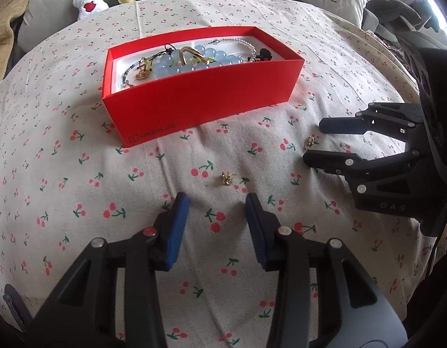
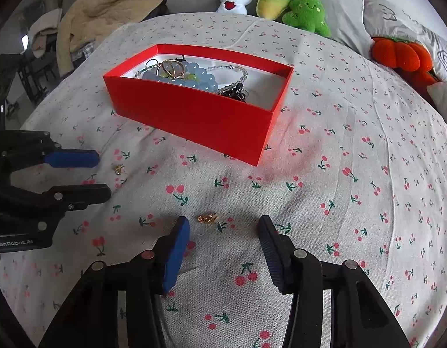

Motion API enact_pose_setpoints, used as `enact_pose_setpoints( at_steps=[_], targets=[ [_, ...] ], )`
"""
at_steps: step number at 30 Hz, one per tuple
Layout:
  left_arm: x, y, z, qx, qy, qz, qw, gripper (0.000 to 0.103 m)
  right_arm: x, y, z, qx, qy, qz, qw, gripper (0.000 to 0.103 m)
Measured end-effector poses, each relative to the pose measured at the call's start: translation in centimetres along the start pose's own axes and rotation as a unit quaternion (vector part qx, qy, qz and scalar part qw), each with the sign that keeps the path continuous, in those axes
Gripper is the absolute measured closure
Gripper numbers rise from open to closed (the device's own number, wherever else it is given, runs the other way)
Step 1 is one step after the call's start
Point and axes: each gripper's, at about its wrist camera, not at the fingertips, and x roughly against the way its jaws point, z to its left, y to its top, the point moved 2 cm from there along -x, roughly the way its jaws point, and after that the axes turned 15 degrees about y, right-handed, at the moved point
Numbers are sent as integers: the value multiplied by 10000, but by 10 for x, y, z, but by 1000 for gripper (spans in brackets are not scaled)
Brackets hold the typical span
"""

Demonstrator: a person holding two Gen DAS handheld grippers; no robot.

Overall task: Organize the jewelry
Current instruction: 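Grasp one gold stud earring with the left tool while the right tool grasps the other, then carry both gold studs into the red box and open both tools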

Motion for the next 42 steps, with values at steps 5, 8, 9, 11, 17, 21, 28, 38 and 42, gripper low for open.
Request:
enact_pose_setpoints(
  at_steps=[5, 8, 9, 11, 17, 21, 28, 38, 42],
  targets=[
    [1, 0, -1, 33, -125, 38, 9999, 68, -3, 3, 0, -13, 126, 12, 9999, 66],
    [1, 1, -2, 43, -202, 63, 9998, 75, -3, 4, 1, -31, 228, 9, 9997, 80],
    [1, 1, -3, 41, -215, 70, 9997, 76, -4, 4, 2, -21, 249, 12, 9997, 85],
    [0, 2, -4, 41, -231, 78, 9997, 77, -3, 4, 4, -3, 249, 3, 9997, 89],
    [-4, 9, -8, 74, -215, 125, 9997, 77, 1, 6, 1, -138, 336, -55, 9993, 92],
    [-9, 15, -11, 111, -172, 158, 9997, 80, 5, 6, -2, -236, 349, -108, 9991, 92],
    [-9, 18, -12, 101, -110, 201, 9997, 98, 13, 6, -9, -352, 344, -185, 9986, 92],
    [3, 21, -8, 178, -116, 143, 9997, 98, 19, 9, -9, -470, 325, -185, 9982, 92],
    [10, 25, -3, 292, -133, 149, 9994, 98, 23, 12, -7, -516, 348, -186, 9979, 92]
  ],
)
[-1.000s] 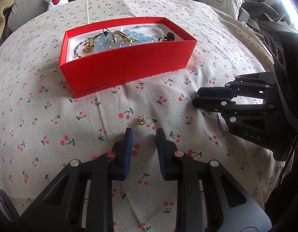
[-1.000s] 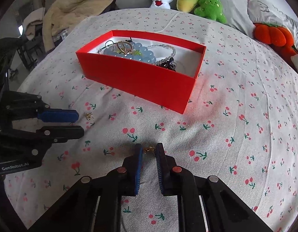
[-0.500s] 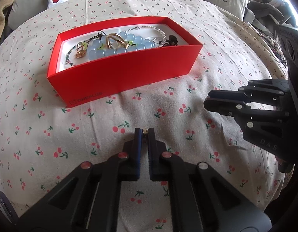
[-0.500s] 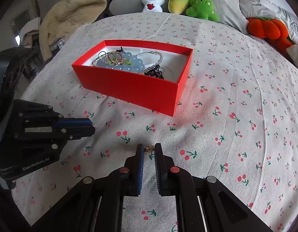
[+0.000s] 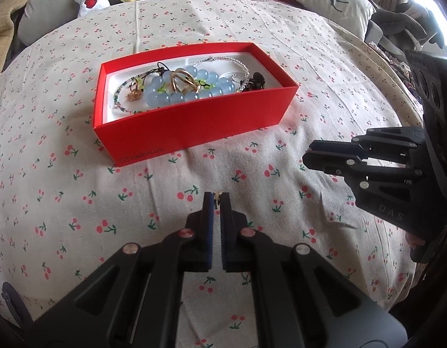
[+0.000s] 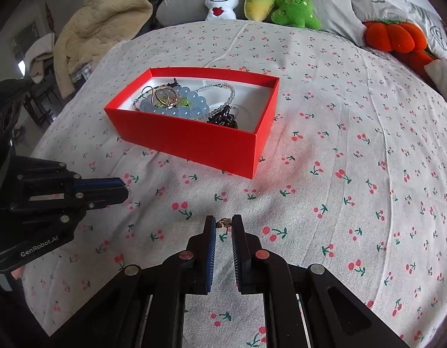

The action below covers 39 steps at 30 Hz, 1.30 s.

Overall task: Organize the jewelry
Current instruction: 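Carry both gold studs into the red box and open both tools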

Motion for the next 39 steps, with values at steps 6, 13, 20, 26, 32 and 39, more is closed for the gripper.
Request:
enact_pose_setpoints(
  at_steps=[6, 13, 20, 26, 32, 39],
  targets=[
    [14, 12, 10, 246, -91, -114, 9996, 98, 10, 10, 3, -107, 81, -128, 9998, 92],
    [33, 37, 29, 640, -198, -364, 9971, 98, 30, 38, 7, -210, 228, -553, 9980, 92],
    [30, 62, 42, 1071, -191, -471, 9929, 98, 33, 65, 2, -417, 286, -822, 9953, 92],
    [8, 79, 51, 1429, 110, -370, 9890, 98, 24, 83, -7, -653, 290, -916, 9932, 92],
    [-10, 86, 59, 1722, 256, -233, 9845, 98, 8, 98, -15, -855, 362, -941, 9912, 92],
    [-20, 88, 63, 1765, 387, -143, 9834, 93, -13, 107, -16, -900, 377, -844, 9916, 92]
  ],
)
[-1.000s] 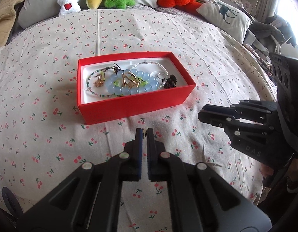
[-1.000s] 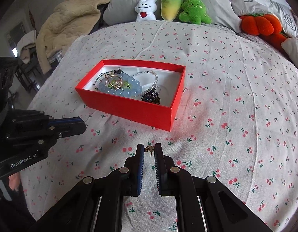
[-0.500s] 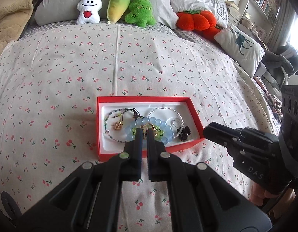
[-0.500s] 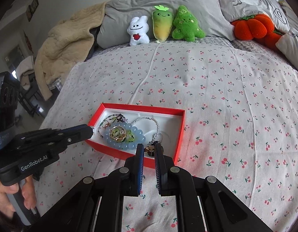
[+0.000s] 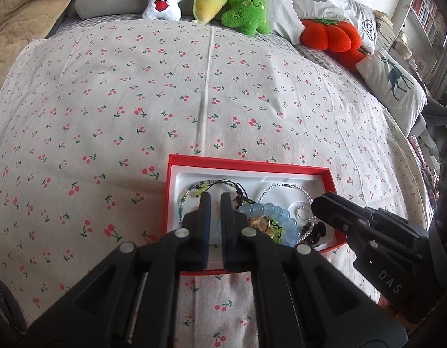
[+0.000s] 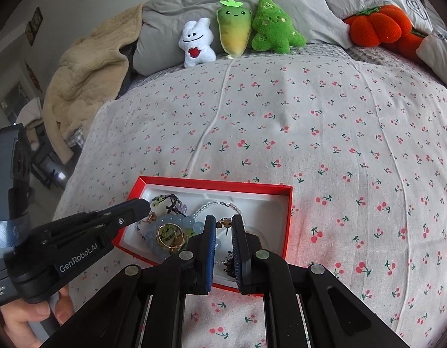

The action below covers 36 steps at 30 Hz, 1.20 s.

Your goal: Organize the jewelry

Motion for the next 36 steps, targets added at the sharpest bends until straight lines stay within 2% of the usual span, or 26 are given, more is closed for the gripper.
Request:
enact_pose_setpoints(
  at_steps=[1, 3, 7, 10, 11, 12, 14, 15, 16, 17, 18, 22, 24, 25, 30, 32, 36],
  targets=[
    [0, 0, 1, 1, -5, -6, 10000, 91, -2, 0, 0, 3, -2, 7, 10000, 92],
    [2, 0, 1, 6, -10, -37, 10000, 77, -4, 1, 0, 9, -7, 25, 10000, 91],
    [9, 0, 2, 13, -47, -76, 10000, 69, -6, 1, -2, 6, -81, 19, 10000, 91],
    [15, -2, 3, -22, -13, -114, 9999, 54, -5, 4, -4, -98, -145, 17, 9998, 88],
    [17, -3, 4, -21, 28, -136, 9999, 46, -4, 5, -4, -131, -150, -6, 9998, 87],
    [20, -3, 6, -7, 83, -156, 9998, 38, -1, 6, -4, -131, -187, -27, 9997, 85],
    [25, -4, 9, 36, 170, -173, 9997, 31, 4, 6, -2, -96, -235, -54, 9997, 78],
    [27, -5, 11, 51, 215, -159, 9996, 28, 7, 6, -2, -94, -258, -70, 9996, 69],
    [29, -7, 13, 61, 269, -134, 9995, 26, 11, 5, -2, -104, -279, -104, 9995, 51],
    [30, -8, 14, 63, 322, -107, 9994, 23, 17, 4, -1, -113, -298, -172, 9993, 42],
    [31, -11, 16, 52, 387, -77, 9992, 22, 22, 3, 0, -100, -322, -224, 9992, 37],
    [34, -22, 19, -35, 618, 113, 9980, 17, 38, -4, 1, -198, -444, -172, 9987, 37],
    [33, -30, 21, -84, 744, 286, 9968, 5, 46, -11, 0, -331, -541, -103, 9979, 35],
    [33, -34, 22, -102, 784, 334, 9963, 1, 50, -16, -1, -387, -602, -76, 9974, 31],
    [38, -54, 29, -289, 1035, 467, 9931, 1, 64, -37, 1, -395, -866, 107, 9954, 13],
    [40, -62, 31, -296, 1075, 515, 9924, 1, 66, -45, 4, -303, -980, 149, 9946, 0],
    [45, -73, 35, -210, 1062, 549, 9926, 1, 67, -60, 13, -213, -1176, 351, 9922, 0]
  ],
)
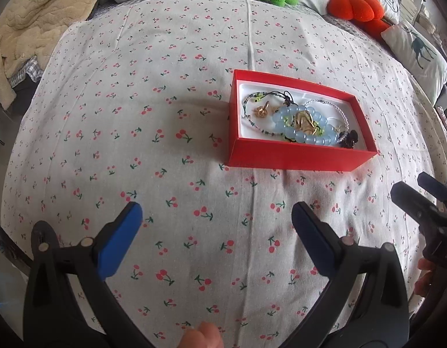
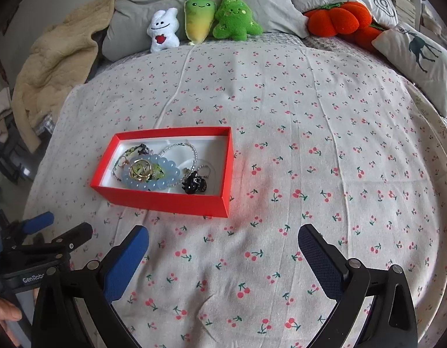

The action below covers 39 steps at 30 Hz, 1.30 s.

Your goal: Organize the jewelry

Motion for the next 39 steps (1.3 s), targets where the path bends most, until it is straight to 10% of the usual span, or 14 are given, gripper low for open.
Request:
enact_pose_setpoints(
  at_steps=[39],
  targets=[
    [3, -14, -9, -166, 235, -132, 9995, 1, -14, -18, -3, -83, -568, 236, 9981, 0]
  ],
)
